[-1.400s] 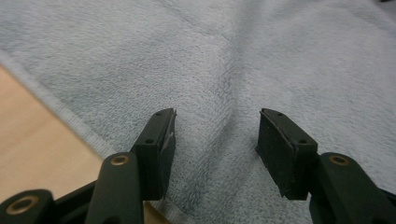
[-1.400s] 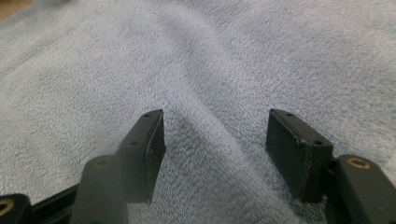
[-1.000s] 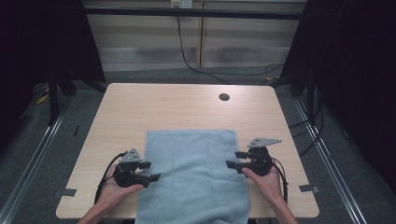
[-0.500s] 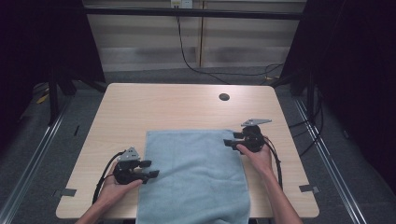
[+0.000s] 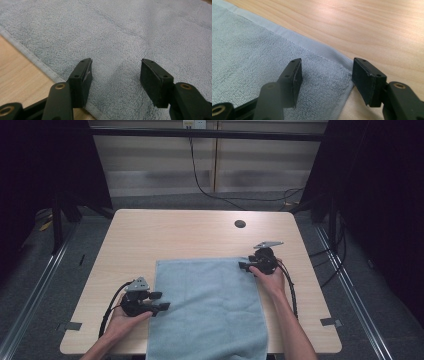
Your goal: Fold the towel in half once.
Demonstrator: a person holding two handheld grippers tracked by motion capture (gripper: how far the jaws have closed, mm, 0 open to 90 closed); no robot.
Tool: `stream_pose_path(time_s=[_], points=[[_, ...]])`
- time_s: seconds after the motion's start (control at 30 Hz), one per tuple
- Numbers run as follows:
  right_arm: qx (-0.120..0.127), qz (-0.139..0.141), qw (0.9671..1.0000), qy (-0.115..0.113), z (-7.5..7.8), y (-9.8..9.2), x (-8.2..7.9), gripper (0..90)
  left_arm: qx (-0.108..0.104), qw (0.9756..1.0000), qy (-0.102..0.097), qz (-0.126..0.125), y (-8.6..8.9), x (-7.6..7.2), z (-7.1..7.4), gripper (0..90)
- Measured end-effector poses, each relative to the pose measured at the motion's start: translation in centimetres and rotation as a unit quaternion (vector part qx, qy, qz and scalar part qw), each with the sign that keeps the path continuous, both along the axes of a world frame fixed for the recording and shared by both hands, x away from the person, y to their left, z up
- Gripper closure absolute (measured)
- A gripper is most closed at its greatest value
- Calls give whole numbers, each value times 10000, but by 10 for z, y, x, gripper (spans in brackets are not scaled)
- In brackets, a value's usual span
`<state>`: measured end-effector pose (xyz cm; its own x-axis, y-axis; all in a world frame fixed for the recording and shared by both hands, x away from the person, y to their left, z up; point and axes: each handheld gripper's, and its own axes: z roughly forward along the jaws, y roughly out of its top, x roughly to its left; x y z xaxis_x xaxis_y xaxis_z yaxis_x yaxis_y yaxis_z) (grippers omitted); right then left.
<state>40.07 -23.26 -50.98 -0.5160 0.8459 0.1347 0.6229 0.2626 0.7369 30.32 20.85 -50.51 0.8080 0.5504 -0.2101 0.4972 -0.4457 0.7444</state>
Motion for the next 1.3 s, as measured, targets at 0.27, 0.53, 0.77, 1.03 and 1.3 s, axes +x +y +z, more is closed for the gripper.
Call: stream_pose_path(time_s=[0.27,0.53,0.77,1.03,1.3], points=[[-409,89,9991,67,5,8,-10,641,103,9998,6,182,-3,11,7,400],[-155,220,9996,72,3,2,-23,843,-82,9974,-301,644,-8,62,18,433],[-60,237,9995,196,4,-1,-38,847,-8,9939,-168,1093,-2,96,4,462],[-45,224,9997,131,3,-2,-43,843,273,9946,-353,933,-13,97,-4,439],[54,241,9996,149,2,-5,-43,842,355,9936,-455,970,-17,98,-4,539]])
